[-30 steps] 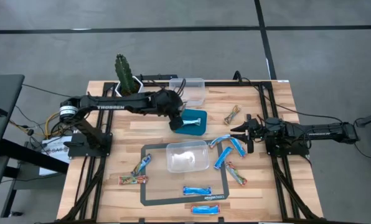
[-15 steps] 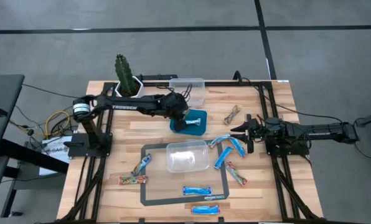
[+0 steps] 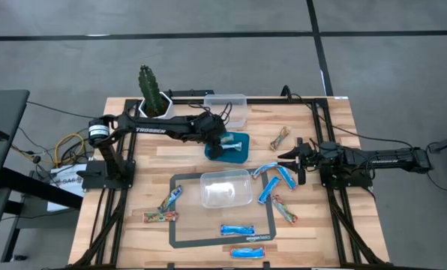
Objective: Pick and place Granola Bars by type
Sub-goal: Put the blue granola bar into the top transparent bin
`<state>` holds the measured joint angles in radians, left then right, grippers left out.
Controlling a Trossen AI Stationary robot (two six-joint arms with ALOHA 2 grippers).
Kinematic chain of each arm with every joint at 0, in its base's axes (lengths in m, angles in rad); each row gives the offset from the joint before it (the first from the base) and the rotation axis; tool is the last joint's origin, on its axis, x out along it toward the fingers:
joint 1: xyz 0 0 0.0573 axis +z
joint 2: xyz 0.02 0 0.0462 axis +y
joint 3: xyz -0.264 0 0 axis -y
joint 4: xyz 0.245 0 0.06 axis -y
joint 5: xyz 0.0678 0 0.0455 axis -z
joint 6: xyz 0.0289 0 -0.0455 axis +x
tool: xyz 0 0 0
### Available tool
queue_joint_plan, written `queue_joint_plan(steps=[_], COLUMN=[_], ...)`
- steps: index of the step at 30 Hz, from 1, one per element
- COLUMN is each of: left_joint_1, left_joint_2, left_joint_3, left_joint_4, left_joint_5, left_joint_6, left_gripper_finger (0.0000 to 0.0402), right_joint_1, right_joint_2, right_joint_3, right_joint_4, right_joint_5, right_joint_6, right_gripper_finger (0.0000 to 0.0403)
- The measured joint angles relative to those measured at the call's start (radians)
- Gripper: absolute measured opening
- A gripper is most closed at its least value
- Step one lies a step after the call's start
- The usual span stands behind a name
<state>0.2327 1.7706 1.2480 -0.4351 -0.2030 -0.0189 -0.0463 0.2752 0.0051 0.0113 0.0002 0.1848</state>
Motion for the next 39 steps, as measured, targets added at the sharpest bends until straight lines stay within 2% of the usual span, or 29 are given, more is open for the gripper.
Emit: queue_joint_plan(steps=[6,10,14,20,28,33,39], left_joint_1=[-0.018,-0.04,-0.077,-0.179,-0.38,-0.485,-0.523], left_joint_2=[0.0,-0.021,-0.099,-0.303,-0.551,-0.597,-0.602], left_joint_3=[0.0,0.0,-0.011,-0.155,-0.386,-0.442,-0.442], left_joint_4=[0.0,-0.039,-0.124,-0.166,-0.235,-0.261,-0.314], left_joint_5=[0.006,0.006,0.013,0.016,0.032,0.006,-0.014], left_joint_6=[0.001,0.008,-0.01,-0.054,-0.203,-0.269,-0.335], left_gripper_finger=[0.0152,0.0158,0.0154,0.0154,0.0153,0.0153,0.0153], right_joint_1=[0.0,0.0,0.0,0.0,0.0,0.0,0.0], right_joint_2=[0.0,0.0,0.0,0.0,0.0,0.0,0.0], right_joint_3=[0.0,0.0,0.0,0.0,0.0,0.0,0.0], right_joint_4=[0.0,0.0,0.0,0.0,0.0,0.0,0.0], right_joint_5=[0.0,0.0,0.0,0.0,0.0,0.0,0.0], right_joint_6=[0.0,0.0,0.0,0.0,0.0,0.0,0.0], right_gripper_finger=[0.0124,0.0124,0.0124,0.0124,0.0124,0.0124,0.0124])
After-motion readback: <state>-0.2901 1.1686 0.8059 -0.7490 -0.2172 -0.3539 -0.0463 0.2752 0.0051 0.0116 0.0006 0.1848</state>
